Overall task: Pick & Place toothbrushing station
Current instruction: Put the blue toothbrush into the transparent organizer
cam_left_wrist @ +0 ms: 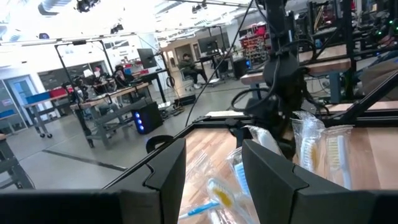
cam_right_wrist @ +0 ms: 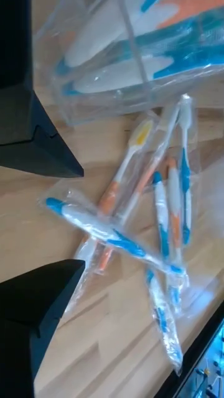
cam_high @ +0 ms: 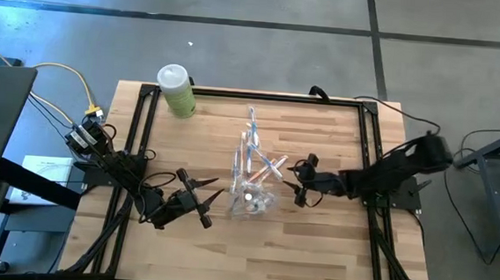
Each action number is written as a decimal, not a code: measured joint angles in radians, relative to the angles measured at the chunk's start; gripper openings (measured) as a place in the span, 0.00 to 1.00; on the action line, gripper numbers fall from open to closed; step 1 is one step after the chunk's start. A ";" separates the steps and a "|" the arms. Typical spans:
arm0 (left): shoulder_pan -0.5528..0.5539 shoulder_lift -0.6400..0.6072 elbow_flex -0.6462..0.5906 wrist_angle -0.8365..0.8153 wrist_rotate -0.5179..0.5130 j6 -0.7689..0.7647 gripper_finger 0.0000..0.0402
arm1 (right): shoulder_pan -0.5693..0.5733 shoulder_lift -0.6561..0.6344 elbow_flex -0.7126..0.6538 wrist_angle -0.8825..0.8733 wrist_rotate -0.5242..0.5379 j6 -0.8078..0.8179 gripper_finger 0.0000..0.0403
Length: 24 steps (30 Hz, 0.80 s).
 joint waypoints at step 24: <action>0.000 0.000 0.000 -0.055 -0.007 -0.023 0.38 | -0.063 0.271 0.115 0.105 -0.029 -0.041 0.35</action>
